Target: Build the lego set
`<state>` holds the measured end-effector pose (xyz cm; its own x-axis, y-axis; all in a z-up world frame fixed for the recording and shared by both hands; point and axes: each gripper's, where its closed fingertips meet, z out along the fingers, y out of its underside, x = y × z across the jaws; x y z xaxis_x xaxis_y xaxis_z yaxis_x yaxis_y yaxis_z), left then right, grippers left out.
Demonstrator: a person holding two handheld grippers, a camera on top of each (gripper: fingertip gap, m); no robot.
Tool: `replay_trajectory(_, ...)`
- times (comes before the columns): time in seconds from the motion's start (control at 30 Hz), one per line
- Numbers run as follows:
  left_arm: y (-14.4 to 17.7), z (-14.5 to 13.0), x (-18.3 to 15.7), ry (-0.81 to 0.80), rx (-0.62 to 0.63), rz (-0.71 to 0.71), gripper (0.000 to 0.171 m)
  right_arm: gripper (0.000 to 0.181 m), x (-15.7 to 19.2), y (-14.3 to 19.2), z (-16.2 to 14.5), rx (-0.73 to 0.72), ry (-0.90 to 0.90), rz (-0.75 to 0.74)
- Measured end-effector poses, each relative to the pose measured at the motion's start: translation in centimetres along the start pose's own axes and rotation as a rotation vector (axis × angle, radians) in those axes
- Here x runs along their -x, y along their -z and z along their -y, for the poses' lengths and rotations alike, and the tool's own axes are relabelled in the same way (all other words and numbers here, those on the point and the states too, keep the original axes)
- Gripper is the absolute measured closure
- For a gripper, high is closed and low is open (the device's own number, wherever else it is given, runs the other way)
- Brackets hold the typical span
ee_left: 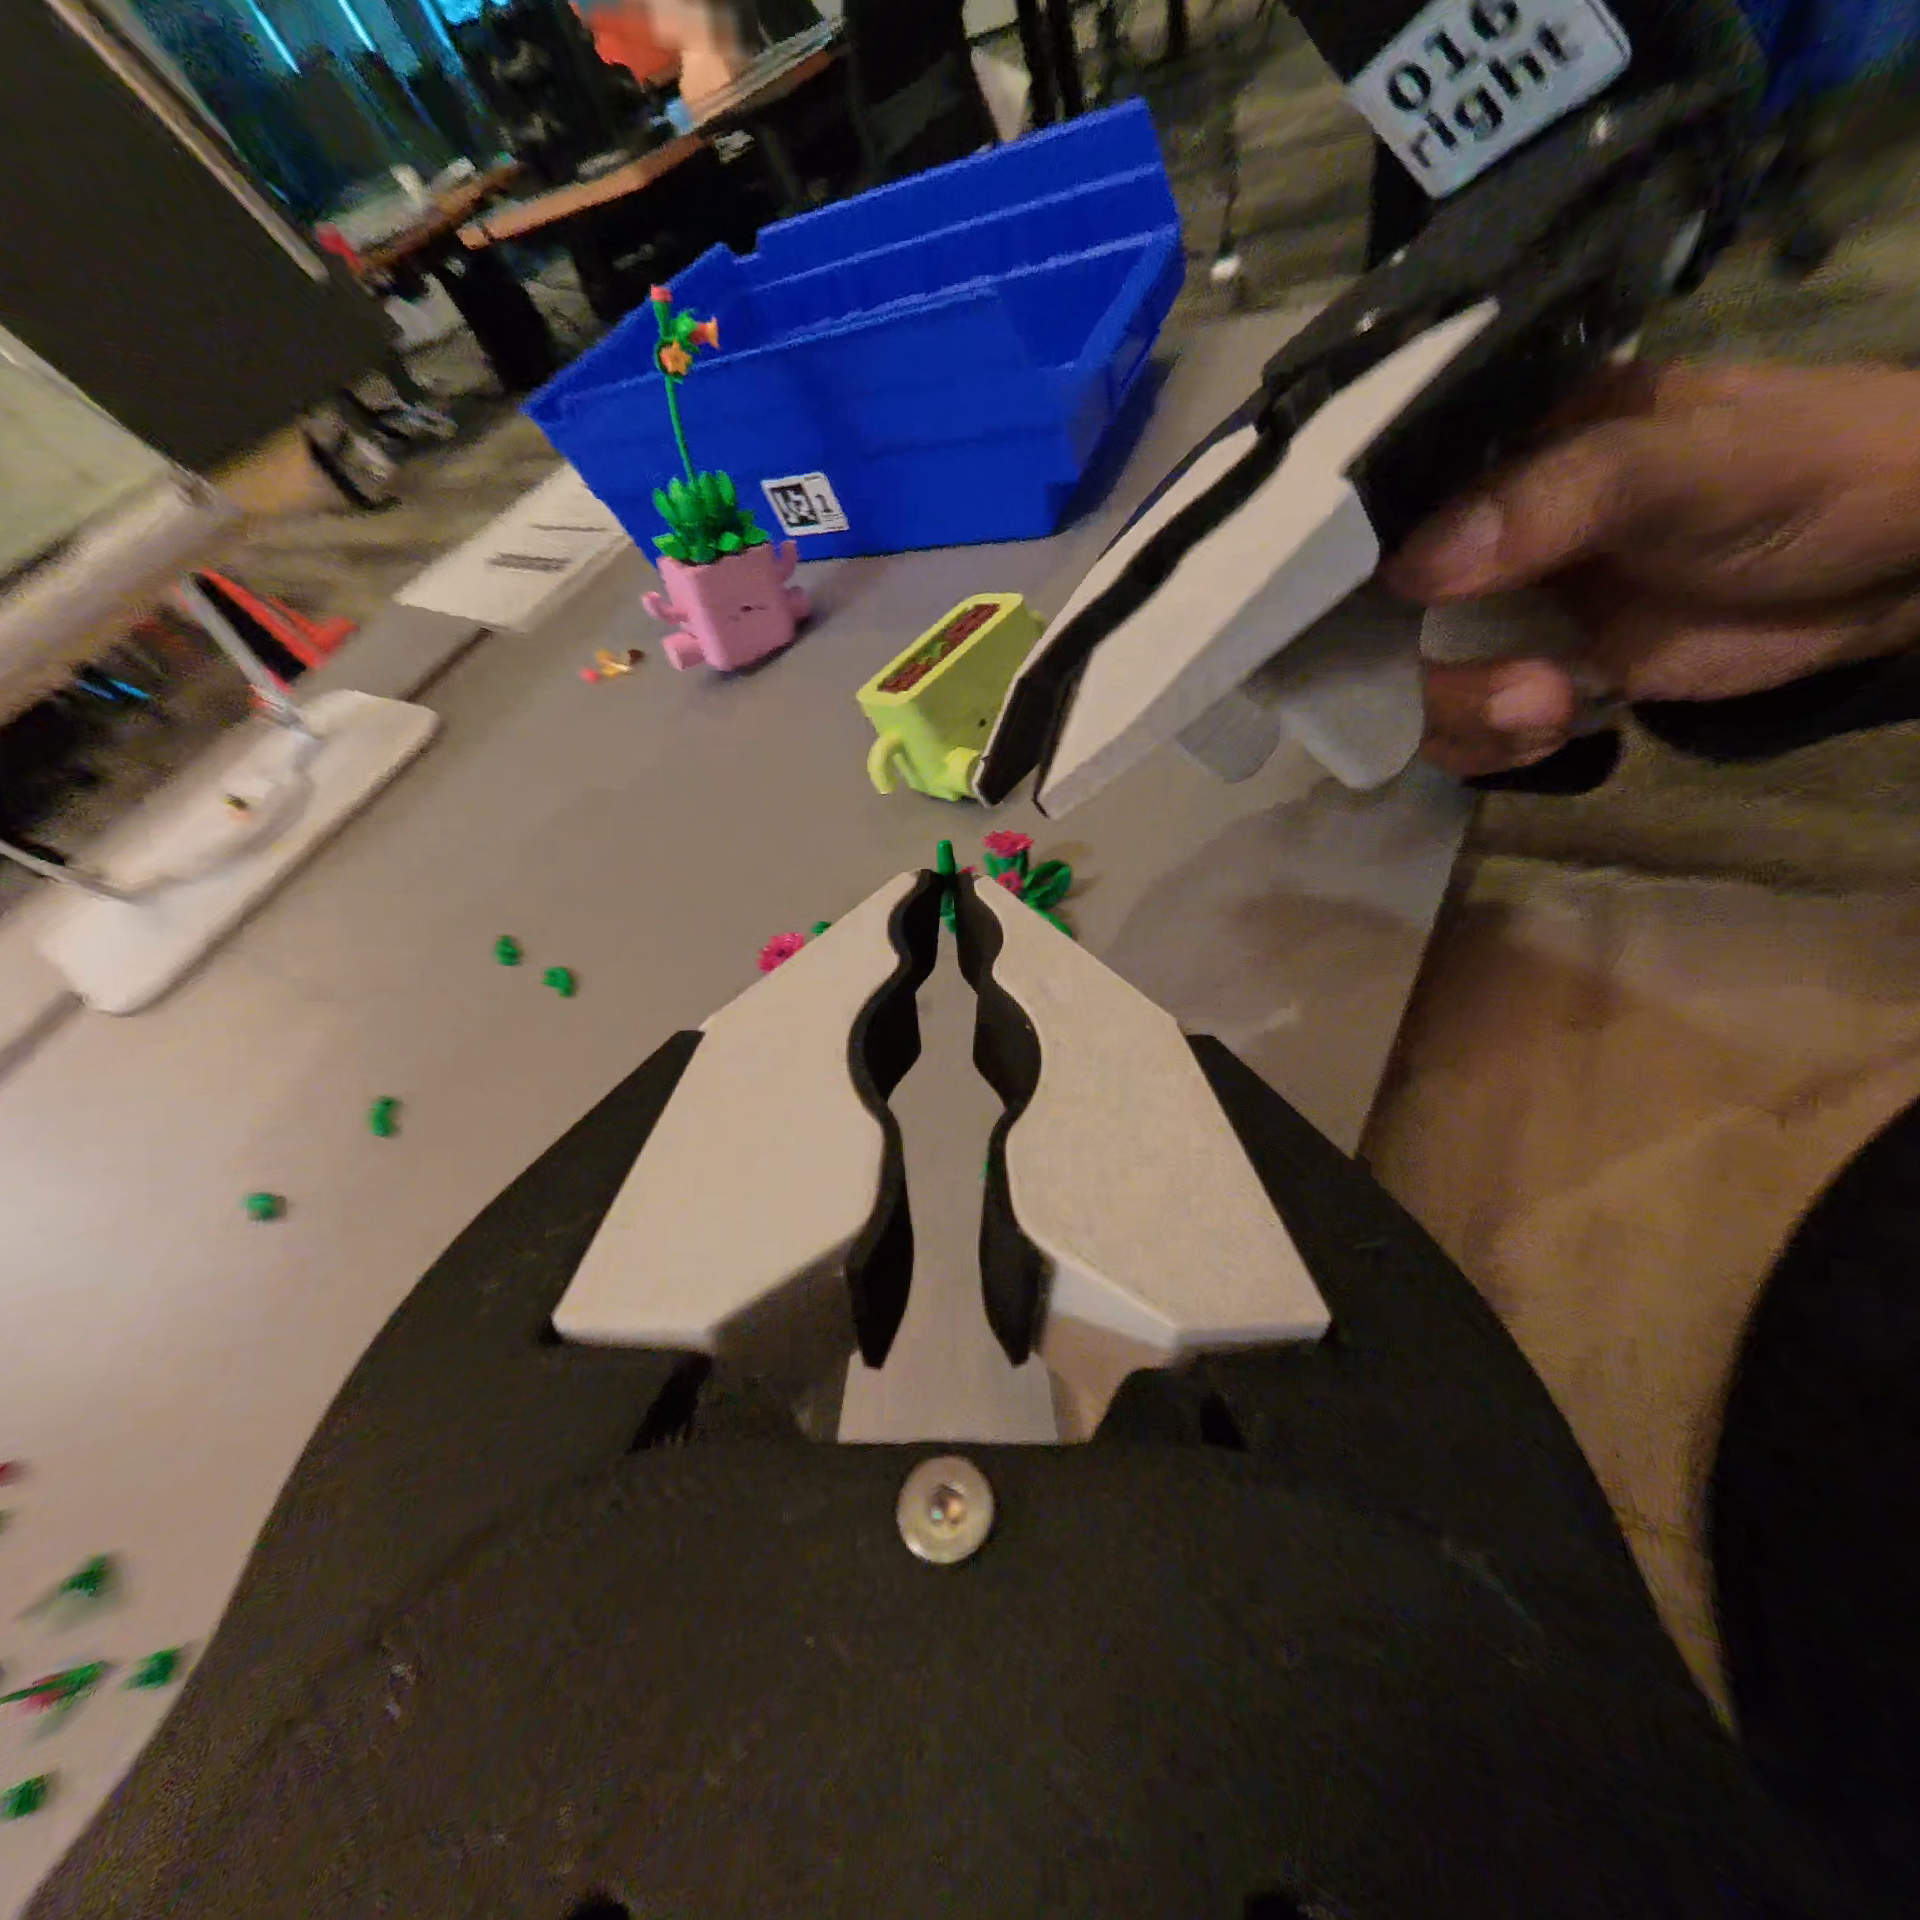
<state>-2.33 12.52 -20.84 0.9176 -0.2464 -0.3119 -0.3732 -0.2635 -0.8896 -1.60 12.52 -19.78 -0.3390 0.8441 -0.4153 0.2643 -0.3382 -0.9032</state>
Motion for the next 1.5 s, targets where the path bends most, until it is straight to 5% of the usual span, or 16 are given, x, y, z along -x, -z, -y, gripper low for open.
replay_trajectory(0.23,-0.2,0.3,-0.7,-0.356,0.069,0.178,0.171,0.166,0.4,-0.5,-0.2,-0.02,-0.115,0.037)
replay_trajectory(0.53,-0.1,0.8,-1.2,-0.394,0.034,0.187,0.171,0.179,0.4,-0.2,-0.1,-0.016,-0.098,0.05)
replay_trajectory(0.67,-0.1,1.3,-1.5,-0.213,-0.046,0.105,0.151,0.18,0.0,0.2,-0.1,-0.004,-0.039,0.025)
replay_trajectory(0.77,0.2,2.1,-1.2,0.151,-0.136,-0.076,0.134,0.18,0.0,0.7,0.2,-0.007,0.033,0.03)
replay_trajectory(0.87,0.8,2.8,-0.7,0.582,-0.234,-0.351,0.133,0.18,0.7,1.2,0.4,0.001,0.127,0.074)
replay_trajectory(0.97,1.9,3.5,-0.9,0.845,-0.328,-0.632,0.147,0.18,2.0,1.6,0.4,0.002,0.209,0.14)
replay_trajectory(1.13,2.0,3.6,-2.1,0.863,-0.315,-0.739,0.159,0.181,2.8,1.4,0.2,0.012,0.238,0.177)
replay_trajectory(1.5,2.1,4.0,-1.6,0.815,-0.362,-0.664,0.17,0.173,2.9,1.4,1.2,-0.073,0.18,0.185)
